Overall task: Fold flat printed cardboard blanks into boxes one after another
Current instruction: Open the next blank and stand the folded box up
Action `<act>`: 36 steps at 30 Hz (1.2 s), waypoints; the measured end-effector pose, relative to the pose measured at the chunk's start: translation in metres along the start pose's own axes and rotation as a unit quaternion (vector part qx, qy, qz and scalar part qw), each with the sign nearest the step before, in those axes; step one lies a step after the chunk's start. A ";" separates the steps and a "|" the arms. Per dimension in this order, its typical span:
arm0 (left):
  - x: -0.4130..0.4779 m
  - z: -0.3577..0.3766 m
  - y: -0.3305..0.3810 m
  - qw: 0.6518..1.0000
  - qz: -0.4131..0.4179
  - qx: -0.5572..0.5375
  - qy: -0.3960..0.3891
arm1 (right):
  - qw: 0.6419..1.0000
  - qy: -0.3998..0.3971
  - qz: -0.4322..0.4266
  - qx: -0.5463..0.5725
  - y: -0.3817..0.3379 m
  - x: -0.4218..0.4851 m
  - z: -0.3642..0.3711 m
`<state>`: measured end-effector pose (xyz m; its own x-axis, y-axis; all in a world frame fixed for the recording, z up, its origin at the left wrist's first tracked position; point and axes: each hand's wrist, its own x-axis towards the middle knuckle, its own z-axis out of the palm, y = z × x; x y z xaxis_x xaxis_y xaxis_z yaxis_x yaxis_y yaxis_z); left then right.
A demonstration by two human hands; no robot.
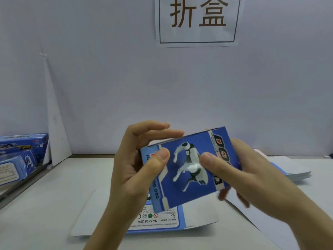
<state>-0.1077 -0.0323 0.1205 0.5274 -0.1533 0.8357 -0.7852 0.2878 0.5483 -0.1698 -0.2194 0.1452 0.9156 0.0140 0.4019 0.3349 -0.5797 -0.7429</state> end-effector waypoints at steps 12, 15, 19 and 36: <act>-0.004 0.016 0.000 0.990 -0.123 -0.071 0.004 | 0.948 0.082 -0.107 0.287 -0.007 0.003 0.015; -0.002 0.011 0.004 0.990 -0.123 -0.061 0.020 | 0.942 0.116 -0.118 0.293 -0.008 0.004 0.019; -0.003 0.012 0.002 0.986 -0.141 -0.084 0.034 | 0.942 0.117 -0.125 0.287 -0.006 0.003 0.020; -0.005 0.005 -0.010 0.977 0.146 0.151 -0.041 | 0.887 0.026 0.083 0.453 0.039 0.022 0.006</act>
<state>-0.1043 -0.0395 0.1108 0.2479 -0.1857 0.9508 -0.9649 0.0406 0.2595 -0.1357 -0.2369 0.1218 0.9654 -0.0612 0.2534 0.2594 0.3238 -0.9099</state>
